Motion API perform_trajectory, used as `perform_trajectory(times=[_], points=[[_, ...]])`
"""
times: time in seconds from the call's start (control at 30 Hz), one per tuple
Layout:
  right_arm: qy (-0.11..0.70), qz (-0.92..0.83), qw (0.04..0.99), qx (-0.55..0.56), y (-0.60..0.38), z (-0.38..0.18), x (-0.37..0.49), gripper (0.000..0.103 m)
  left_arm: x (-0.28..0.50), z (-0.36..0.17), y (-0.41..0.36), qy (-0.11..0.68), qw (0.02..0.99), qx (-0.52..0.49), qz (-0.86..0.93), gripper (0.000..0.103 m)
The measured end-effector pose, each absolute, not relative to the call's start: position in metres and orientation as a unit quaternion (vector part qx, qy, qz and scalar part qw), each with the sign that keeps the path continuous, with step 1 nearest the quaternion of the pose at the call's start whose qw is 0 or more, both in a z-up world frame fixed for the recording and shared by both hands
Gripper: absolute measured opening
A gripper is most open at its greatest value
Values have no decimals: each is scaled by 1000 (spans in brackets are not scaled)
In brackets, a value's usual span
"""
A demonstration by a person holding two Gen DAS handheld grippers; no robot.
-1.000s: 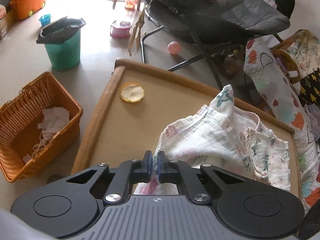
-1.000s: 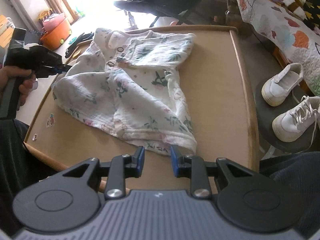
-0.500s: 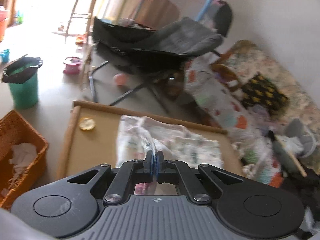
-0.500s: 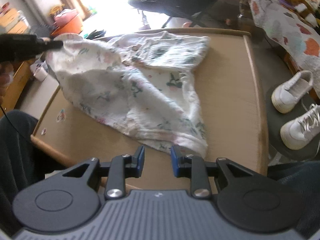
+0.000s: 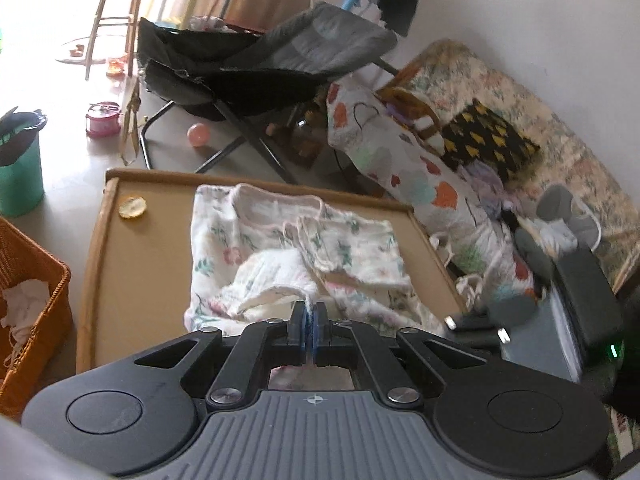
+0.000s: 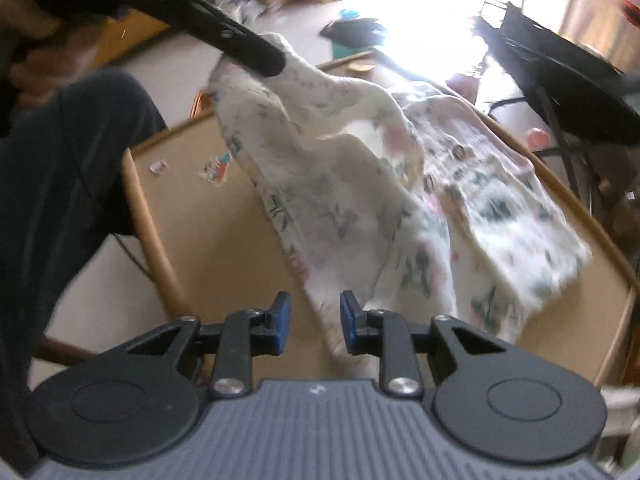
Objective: Fold clothes
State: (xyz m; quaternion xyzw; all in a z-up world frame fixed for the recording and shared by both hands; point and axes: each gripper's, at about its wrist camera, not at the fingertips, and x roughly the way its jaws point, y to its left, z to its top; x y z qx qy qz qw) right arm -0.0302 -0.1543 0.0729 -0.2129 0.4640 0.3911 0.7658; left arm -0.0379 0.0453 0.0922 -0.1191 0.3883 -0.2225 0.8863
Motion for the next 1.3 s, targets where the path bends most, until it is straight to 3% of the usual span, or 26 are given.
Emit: perform_trajectory(times=[0.3,0.47,1.0,1.3], points=[[482,437,722,-237,-140,53,-15,22,-42,76,50,403,879,-117,-226,2],[489,421,724,-243,-139,53,-7,3,-39,72,50,408,877,-113,-226,2],[502,479,664,-279,-130,56,-41,3,-49,84,17,432,842,-27,-322,2],[502,458,697,-232,-145,69,-45,7,-48,64,-10,468,813,51,-342,3]])
